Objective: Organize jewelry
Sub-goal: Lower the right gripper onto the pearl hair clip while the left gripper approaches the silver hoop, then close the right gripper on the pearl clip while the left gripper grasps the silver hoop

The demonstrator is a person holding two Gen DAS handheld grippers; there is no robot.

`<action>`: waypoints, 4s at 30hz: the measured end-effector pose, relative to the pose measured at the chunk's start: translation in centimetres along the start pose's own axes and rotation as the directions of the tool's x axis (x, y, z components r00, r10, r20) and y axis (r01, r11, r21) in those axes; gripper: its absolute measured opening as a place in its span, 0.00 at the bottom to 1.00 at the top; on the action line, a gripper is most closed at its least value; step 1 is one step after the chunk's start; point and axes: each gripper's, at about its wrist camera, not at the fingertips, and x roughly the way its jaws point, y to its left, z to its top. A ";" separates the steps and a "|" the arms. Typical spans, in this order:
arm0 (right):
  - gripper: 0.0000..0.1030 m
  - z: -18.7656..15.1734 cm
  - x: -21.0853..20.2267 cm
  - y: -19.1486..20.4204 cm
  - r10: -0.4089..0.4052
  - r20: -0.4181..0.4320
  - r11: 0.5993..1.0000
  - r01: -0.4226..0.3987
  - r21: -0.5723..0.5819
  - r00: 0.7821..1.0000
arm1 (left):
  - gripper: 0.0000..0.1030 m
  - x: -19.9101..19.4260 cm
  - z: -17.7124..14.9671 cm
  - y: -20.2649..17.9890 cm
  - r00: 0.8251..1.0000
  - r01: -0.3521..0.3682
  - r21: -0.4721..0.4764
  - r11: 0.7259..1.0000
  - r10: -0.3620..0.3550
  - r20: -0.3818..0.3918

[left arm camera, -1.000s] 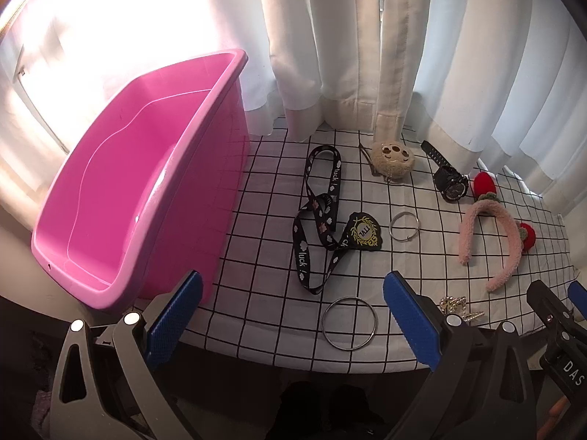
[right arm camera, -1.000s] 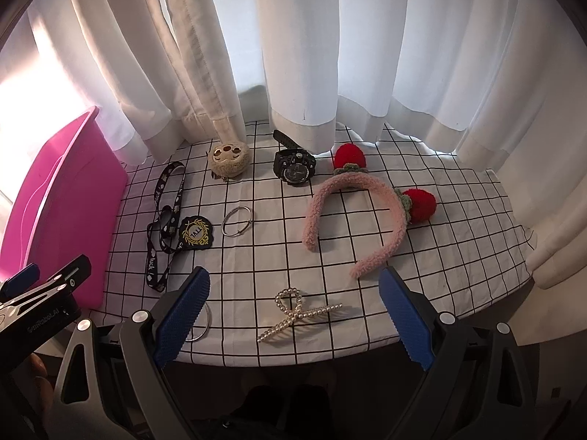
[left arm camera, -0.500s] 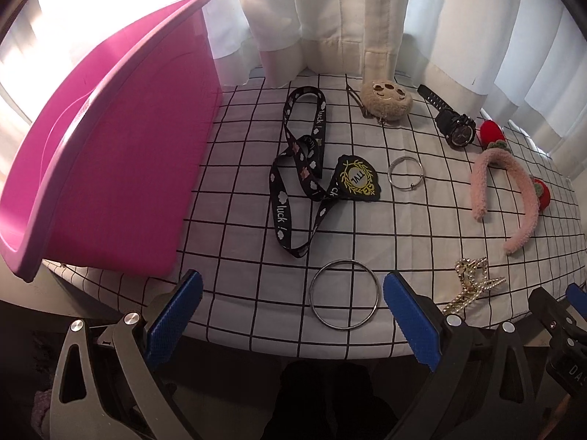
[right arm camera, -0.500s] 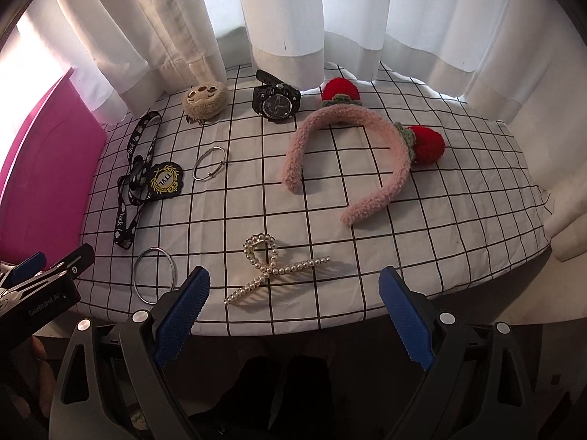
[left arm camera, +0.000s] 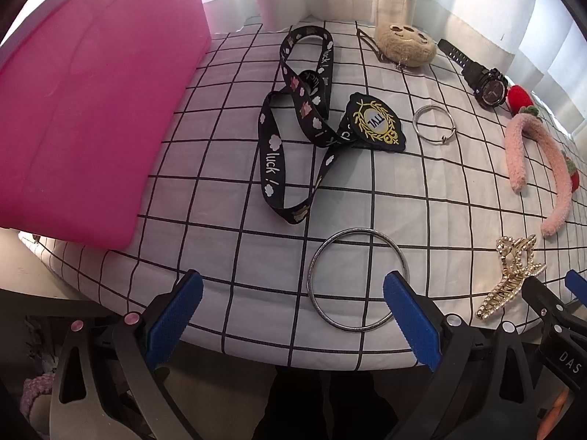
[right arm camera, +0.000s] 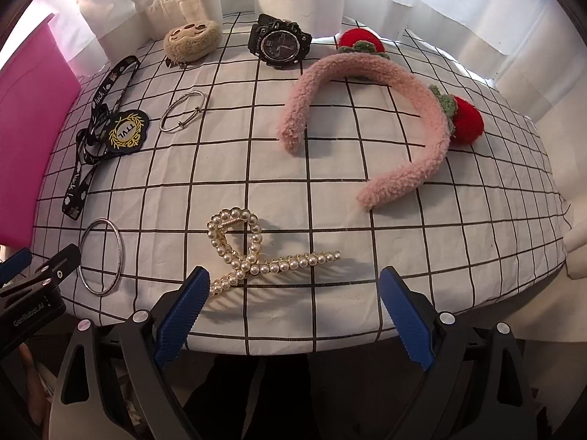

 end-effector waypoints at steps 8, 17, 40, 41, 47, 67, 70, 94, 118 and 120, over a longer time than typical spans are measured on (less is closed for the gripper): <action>0.86 1.3 2.5 0.3 -0.004 -0.045 0.997 0.000 -0.079 0.999 | 0.94 1.2 -0.1 -0.5 1.000 -0.002 -0.003 1.000 0.002 -0.009; 0.86 2.2 4.0 0.0 0.004 -0.060 0.992 -0.012 -0.129 0.998 | 0.94 2.0 -0.3 -0.8 0.999 0.032 -0.041 0.999 -0.034 -0.026; 0.92 0.7 6.8 -2.0 0.066 -0.045 0.992 -0.070 -0.106 0.997 | 0.95 2.8 -1.7 -3.3 0.997 0.072 -0.016 0.997 -0.072 0.015; 0.92 0.6 6.8 -1.9 0.061 -0.047 0.992 -0.066 -0.107 0.997 | 0.95 2.9 -1.6 -3.2 0.997 0.072 -0.014 0.997 -0.072 0.016; 0.92 0.8 6.8 -2.4 0.061 -0.050 0.994 -0.066 -0.092 0.997 | 0.95 2.4 -2.9 -3.4 0.997 0.075 -0.013 0.997 -0.075 0.013; 0.29 -0.2 4.3 -0.4 0.093 -0.015 0.986 -0.094 -0.136 0.996 | 0.68 1.9 -1.9 -4.3 0.992 0.123 0.057 0.991 -0.123 0.005; 0.14 0.4 3.8 -0.4 0.098 -0.016 0.987 -0.099 -0.125 0.995 | 0.68 1.9 -2.0 -3.8 0.992 0.127 0.058 0.990 -0.128 0.005; 0.59 0.9 3.5 -2.8 0.196 -0.029 0.980 -0.196 0.025 0.980 | 0.68 1.5 -2.8 -3.5 0.991 0.131 0.049 0.990 -0.132 0.022; 0.07 0.7 3.1 -0.8 0.122 0.095 0.993 -0.122 -0.007 0.988 | 0.67 1.2 -2.9 -2.9 0.986 0.163 0.028 0.986 -0.164 0.033; 0.07 0.7 2.9 -0.9 0.131 0.100 0.991 -0.131 -0.005 0.986 | 0.67 1.1 -2.9 -2.7 0.985 0.167 0.021 0.986 -0.168 0.038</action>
